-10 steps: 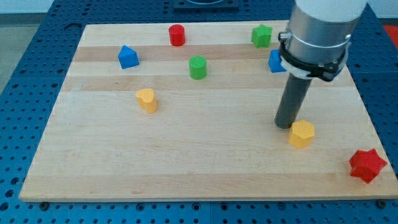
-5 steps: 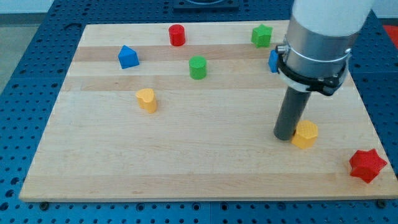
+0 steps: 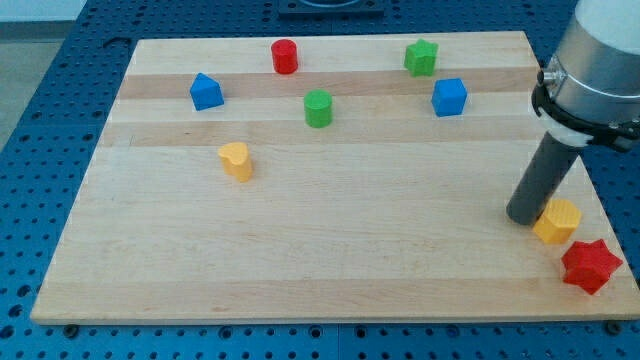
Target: Push the yellow hexagon closer to the red star
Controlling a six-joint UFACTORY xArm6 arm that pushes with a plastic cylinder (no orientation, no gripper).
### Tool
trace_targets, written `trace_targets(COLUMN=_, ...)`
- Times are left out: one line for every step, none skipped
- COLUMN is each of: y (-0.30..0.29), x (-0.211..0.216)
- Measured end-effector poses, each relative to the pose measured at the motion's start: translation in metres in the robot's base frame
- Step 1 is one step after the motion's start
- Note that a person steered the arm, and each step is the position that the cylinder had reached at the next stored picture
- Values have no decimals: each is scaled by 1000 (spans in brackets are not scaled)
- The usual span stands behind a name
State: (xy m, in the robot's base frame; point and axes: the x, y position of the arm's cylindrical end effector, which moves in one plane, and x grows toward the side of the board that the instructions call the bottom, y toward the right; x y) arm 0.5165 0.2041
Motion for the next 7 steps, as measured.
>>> trace_targets(y=2, x=0)
trace_targets(y=2, x=-3)
trace_targets(y=4, x=-5)
trace_targets(y=8, x=-5)
trace_targets(y=12, x=-4)
trace_targets(y=12, x=-3)
trace_targets(y=23, x=-3)
